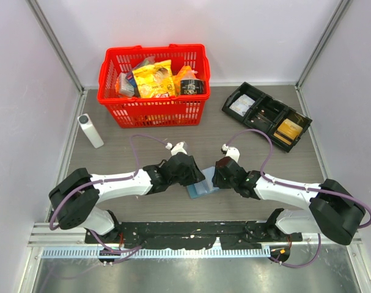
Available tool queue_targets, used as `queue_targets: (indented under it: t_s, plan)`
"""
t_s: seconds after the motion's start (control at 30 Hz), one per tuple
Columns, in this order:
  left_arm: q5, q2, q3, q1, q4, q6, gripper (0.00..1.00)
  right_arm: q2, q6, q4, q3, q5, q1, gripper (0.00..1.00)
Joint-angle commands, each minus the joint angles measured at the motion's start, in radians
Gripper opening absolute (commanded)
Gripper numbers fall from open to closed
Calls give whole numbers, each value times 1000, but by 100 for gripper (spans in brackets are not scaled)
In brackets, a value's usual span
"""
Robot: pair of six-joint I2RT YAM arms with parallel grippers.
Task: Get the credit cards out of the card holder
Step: Remove the credit card from the card holder.
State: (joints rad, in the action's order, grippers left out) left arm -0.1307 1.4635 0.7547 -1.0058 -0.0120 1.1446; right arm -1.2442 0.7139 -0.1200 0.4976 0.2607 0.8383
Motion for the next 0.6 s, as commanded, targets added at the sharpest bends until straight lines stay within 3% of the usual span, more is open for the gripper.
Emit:
queue_targets:
  t_s: [0.0,0.57]
  plan:
    - [2,-17,-8,-5,-60,-5,33,3,16,23,-2,-3,2,35]
    - [16,27,-6,-16,-65,0,18,25,18,28,-10,3,2,35]
